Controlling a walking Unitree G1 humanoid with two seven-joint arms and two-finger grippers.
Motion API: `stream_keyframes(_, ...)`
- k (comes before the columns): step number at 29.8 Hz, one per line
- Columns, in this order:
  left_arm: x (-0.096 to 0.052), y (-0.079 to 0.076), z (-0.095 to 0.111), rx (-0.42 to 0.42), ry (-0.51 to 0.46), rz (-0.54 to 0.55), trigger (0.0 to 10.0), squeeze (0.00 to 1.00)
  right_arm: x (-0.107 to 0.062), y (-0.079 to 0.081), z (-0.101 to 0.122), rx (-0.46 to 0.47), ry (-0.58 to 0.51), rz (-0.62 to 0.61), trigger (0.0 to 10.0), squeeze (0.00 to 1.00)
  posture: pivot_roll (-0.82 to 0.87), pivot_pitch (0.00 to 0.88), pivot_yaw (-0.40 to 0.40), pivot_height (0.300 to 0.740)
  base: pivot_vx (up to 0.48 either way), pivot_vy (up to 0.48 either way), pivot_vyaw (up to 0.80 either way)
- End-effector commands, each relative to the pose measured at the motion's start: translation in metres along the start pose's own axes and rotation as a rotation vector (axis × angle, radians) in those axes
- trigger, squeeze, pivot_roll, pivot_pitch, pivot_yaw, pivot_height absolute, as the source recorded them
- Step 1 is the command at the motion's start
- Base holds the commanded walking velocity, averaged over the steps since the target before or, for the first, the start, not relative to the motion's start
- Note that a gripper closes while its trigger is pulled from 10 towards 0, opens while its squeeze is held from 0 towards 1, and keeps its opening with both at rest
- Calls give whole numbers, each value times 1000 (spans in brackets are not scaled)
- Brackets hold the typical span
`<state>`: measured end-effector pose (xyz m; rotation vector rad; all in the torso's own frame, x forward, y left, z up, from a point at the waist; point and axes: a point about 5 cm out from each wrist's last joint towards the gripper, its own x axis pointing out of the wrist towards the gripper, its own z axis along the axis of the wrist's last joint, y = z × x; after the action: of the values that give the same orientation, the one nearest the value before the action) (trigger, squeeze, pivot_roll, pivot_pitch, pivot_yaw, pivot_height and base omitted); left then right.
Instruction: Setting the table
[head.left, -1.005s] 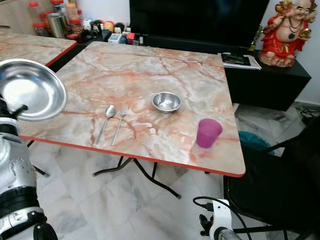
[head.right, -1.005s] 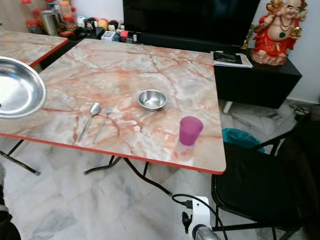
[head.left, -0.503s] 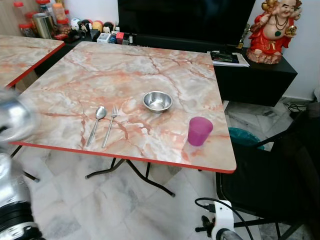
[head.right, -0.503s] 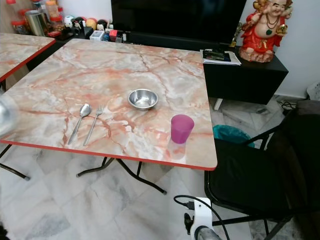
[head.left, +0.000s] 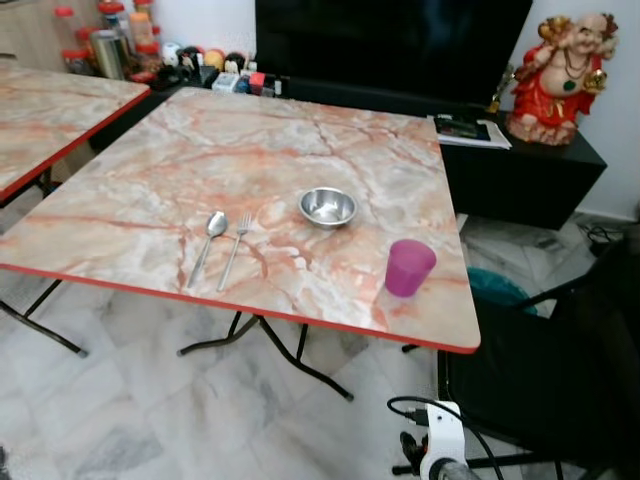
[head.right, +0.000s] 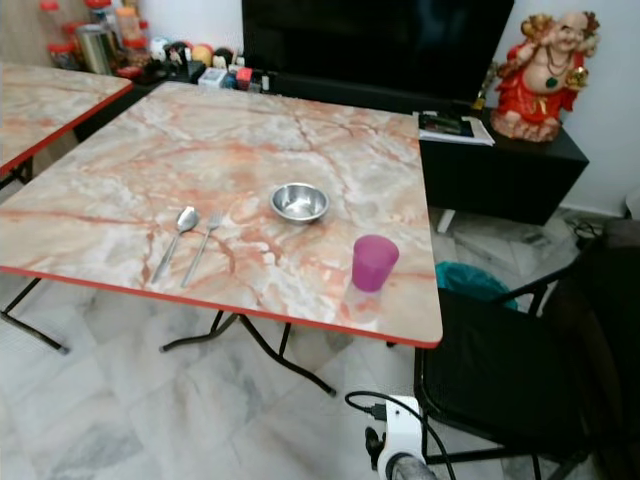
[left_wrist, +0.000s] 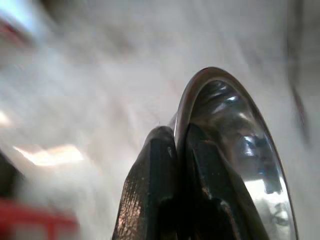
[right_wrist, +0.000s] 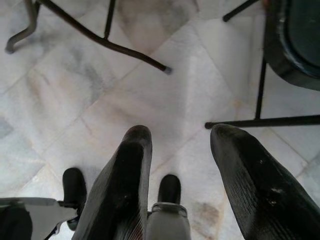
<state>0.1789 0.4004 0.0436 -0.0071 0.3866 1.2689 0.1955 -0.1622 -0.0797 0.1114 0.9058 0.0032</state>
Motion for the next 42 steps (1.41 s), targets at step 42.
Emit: stream_keyframes(42, -147, -120, -135, 34, 577, -865, 10000, 0, -3, -19, -1, 60, -10, -76, 10000, 0, -44, 0, -30, 740, 0, 0, 0)
